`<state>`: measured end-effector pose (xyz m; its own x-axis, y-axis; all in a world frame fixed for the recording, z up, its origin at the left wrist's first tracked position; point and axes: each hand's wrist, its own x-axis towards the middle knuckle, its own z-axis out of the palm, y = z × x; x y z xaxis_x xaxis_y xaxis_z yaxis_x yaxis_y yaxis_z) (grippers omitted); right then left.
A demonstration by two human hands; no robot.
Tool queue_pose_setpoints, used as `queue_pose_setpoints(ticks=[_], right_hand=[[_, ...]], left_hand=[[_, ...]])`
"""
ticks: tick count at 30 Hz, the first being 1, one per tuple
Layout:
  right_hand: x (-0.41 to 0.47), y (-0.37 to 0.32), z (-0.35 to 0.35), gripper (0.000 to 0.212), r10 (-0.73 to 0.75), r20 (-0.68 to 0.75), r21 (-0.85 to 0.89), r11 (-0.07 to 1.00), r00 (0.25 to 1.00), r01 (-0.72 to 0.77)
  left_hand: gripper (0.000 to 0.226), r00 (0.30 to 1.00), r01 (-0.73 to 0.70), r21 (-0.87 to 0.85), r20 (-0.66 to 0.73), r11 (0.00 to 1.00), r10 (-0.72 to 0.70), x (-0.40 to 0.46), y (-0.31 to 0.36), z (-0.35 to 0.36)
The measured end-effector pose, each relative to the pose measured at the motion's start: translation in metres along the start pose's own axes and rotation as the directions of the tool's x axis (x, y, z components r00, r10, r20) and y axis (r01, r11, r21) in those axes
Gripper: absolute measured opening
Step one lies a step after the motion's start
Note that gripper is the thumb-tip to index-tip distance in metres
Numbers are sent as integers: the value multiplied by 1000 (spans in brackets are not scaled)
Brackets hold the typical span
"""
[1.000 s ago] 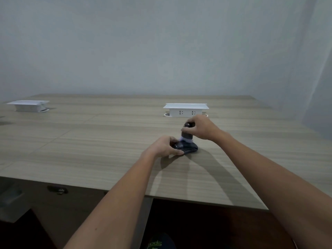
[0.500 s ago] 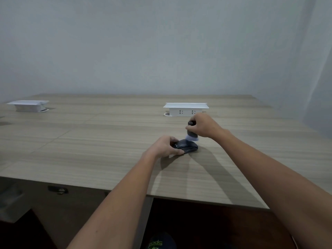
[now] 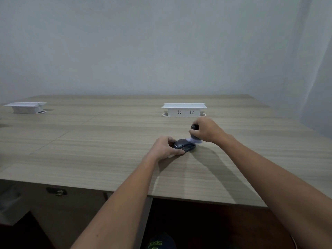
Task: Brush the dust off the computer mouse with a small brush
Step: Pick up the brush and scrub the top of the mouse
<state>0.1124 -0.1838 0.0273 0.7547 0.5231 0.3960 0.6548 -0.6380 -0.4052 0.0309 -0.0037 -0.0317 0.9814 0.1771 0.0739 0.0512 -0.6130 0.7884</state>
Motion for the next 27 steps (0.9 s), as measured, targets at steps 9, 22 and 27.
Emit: queue_pose_setpoints(ticks=[9,22,27], right_hand=[[-4,3,2,27,0,-48,-1,1000,999,0],[-10,3,4,22,-27,-73,113,993,997,35],[-9,9,2,25,15,-106,45,999,994,-10]], left_hand=[[50,999,19,-7,-34,1000,-19,-3,1,3],[48,995,8,-10,-99,1000,-8,-3,3,11],[46,989,13,-14,-150,1000,-15,-6,3,17]])
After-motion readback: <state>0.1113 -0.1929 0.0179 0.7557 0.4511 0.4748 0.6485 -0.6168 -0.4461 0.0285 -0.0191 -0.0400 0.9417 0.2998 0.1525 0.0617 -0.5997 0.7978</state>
